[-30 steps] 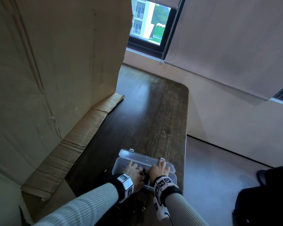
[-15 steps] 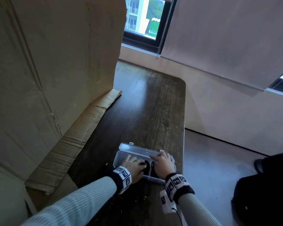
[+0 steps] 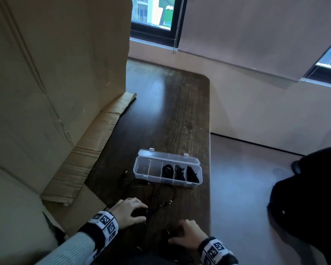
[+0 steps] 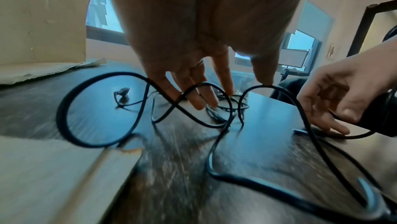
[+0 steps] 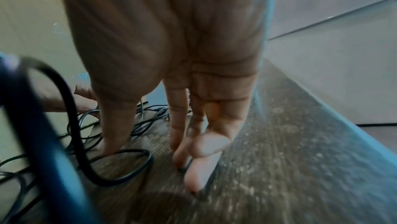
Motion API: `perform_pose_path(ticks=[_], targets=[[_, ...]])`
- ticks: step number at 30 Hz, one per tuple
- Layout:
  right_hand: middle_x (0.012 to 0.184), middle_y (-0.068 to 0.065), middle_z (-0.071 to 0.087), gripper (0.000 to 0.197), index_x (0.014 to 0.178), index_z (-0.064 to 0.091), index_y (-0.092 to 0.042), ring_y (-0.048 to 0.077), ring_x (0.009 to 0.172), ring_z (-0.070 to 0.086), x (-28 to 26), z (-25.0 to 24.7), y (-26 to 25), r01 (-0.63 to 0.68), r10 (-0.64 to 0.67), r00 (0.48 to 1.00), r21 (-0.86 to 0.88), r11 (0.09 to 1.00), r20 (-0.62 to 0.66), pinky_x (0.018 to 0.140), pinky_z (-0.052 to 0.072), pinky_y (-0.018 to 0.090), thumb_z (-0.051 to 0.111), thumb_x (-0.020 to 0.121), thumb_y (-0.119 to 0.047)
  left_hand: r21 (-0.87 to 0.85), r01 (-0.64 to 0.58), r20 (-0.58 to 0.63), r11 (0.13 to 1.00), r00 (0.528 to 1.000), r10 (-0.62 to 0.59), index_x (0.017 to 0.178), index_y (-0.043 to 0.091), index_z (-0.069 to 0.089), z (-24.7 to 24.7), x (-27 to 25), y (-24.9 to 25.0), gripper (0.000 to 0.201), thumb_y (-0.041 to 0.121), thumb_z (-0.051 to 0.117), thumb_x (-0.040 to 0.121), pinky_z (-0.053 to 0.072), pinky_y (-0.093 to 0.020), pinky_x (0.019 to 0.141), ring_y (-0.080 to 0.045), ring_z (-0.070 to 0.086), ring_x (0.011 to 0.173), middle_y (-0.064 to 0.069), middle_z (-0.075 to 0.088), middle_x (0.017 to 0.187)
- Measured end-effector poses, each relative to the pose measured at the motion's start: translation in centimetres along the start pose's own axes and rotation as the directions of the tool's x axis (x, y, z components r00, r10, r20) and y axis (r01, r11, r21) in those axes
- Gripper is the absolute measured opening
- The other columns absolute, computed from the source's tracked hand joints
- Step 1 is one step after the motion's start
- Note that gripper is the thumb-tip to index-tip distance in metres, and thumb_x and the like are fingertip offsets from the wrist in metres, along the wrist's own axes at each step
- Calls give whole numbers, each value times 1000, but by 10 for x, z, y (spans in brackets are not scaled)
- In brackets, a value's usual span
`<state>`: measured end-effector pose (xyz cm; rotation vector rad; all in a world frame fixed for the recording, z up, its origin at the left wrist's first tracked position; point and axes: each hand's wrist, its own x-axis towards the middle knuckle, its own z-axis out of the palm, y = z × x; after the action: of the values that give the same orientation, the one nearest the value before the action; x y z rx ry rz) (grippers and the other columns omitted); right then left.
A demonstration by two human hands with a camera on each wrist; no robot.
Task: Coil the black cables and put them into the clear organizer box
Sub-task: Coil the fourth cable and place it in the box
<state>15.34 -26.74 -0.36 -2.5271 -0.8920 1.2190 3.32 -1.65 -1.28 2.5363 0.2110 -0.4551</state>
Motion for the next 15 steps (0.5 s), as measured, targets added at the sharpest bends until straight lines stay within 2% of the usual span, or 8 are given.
perform_pose_path(ticks=[1, 3, 5, 7, 11, 15], targets=[[111, 7, 67, 66, 110, 63, -18, 23, 105, 63, 2, 3, -4, -2, 1, 1000, -18, 1000, -21, 89, 52, 29, 75, 63, -63, 7, 1, -13, 1000, 1000, -1, 129, 42, 49, 2, -2, -1, 53, 64, 53, 82, 30, -25, 105, 0, 44, 121, 23, 48, 129], [116, 8, 63, 55, 116, 57, -19, 27, 108, 61, 7, 9, -11, -4, 2, 999, -48, 999, -35, 90, 52, 33, 74, 71, -47, 68, -11, -12, 998, 1000, 12, 132, 42, 45, 5, -3, -1, 49, 45, 59, 85, 29, -25, 105, -2, 45, 123, 19, 48, 133], [118, 12, 62, 44, 117, 57, -17, 32, 109, 61, 13, 12, -18, -11, 8, 999, -82, 997, -37, 91, 53, 37, 70, 77, -30, 103, -12, -14, 995, 1000, 14, 131, 41, 45, 6, -2, 2, 52, 32, 63, 83, 29, -24, 105, -2, 46, 122, 18, 49, 131], [115, 15, 63, 35, 113, 61, -13, 35, 108, 62, 19, 10, -22, -10, 8, 1000, -111, 994, -24, 89, 53, 36, 65, 79, -21, 76, -7, -54, 997, 998, 11, 124, 40, 51, 7, 0, 6, 46, 25, 64, 83, 35, -23, 101, -4, 53, 115, 15, 55, 122], [114, 15, 63, 32, 109, 60, -9, 35, 105, 63, 22, -4, -15, -86, 78, 995, -145, 986, -66, 85, 55, 37, 60, 79, -19, -71, 10, -181, 997, 983, -23, 108, 38, 64, -2, 2, 10, 30, 17, 62, 86, 49, -27, 89, -5, 61, 92, 14, 63, 104], [111, 10, 65, 23, 103, 59, -14, 31, 103, 63, 16, -30, 3, -139, 119, 977, -102, 985, -179, 82, 50, 35, 52, 84, -24, -227, 21, -357, 974, 928, -104, 109, 34, 66, -27, -2, 4, 30, 13, 63, 87, 51, -21, 81, 0, 60, 88, 17, 62, 104]])
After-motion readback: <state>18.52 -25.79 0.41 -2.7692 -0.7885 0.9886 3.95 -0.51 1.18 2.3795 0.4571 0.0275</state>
